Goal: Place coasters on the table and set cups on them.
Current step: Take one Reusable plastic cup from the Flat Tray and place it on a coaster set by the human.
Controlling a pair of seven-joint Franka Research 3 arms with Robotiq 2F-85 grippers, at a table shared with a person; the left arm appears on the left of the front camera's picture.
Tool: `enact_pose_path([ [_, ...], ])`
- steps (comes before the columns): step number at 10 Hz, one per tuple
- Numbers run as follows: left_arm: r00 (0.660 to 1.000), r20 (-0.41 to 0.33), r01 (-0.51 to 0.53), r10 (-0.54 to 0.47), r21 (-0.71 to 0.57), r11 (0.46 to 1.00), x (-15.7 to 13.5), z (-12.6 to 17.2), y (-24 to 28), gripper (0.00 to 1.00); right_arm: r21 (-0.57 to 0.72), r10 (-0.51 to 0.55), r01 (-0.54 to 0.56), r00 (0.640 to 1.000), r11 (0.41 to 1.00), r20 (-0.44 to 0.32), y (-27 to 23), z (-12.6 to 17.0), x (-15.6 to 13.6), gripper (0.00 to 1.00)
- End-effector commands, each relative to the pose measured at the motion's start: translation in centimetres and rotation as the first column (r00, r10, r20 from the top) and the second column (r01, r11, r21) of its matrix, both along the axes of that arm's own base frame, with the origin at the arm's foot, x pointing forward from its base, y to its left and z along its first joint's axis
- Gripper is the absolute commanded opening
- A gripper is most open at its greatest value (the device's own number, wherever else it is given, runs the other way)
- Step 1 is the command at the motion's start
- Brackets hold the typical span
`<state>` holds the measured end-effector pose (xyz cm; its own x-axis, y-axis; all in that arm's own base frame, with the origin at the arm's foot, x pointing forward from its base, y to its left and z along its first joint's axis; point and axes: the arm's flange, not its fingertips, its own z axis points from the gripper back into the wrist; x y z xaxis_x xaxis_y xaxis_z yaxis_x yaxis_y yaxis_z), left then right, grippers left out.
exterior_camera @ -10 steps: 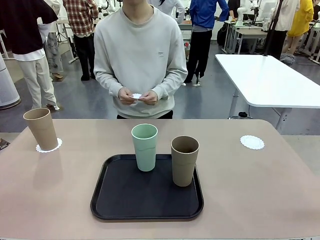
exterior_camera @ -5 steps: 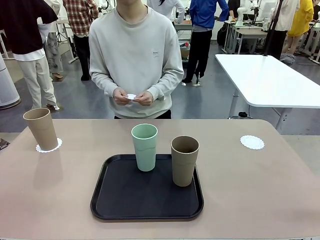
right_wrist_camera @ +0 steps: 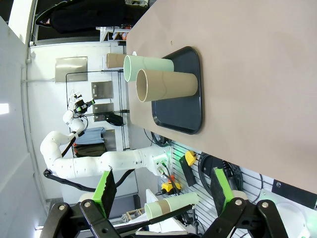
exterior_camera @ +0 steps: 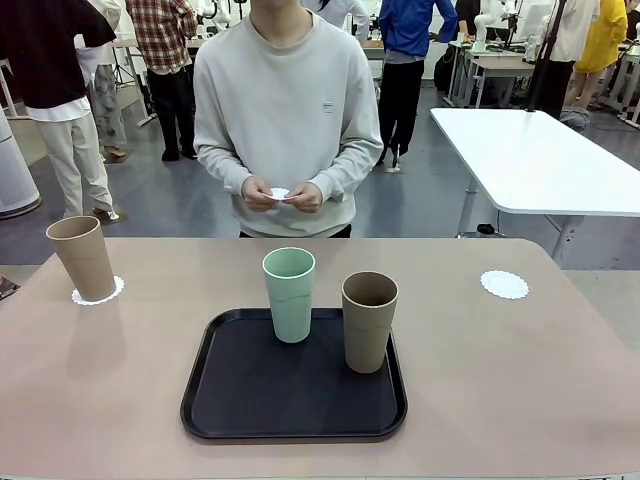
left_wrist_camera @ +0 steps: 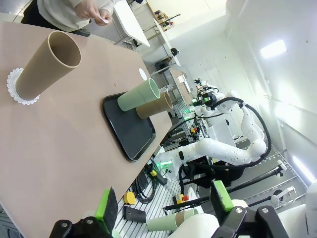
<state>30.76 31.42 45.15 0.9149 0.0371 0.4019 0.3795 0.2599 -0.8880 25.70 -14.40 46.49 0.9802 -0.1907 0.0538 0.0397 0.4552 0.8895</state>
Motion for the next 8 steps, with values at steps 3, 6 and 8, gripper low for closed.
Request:
enact_pose_path([
  [3,1.000,0.001,0.000,0.000,-0.012,1.000,-0.2,0.1,0.1,1.00,-0.287,0.150,-0.076,0.958,0.955,0.245,3.3,2.1,4.0,1.00],
  [6,1.000,0.001,0.000,0.000,-0.012,1.000,-0.2,0.1,0.1,1.00,-0.678,0.533,-0.182,0.769,0.712,0.353,13.2,2.9,10.7,1.00],
  [8,1.000,0.001,0.000,0.000,-0.012,1.000,-0.2,0.1,0.1,1.00,-0.808,0.771,-0.255,0.541,0.532,0.336,20.9,1.0,10.4,1.00],
])
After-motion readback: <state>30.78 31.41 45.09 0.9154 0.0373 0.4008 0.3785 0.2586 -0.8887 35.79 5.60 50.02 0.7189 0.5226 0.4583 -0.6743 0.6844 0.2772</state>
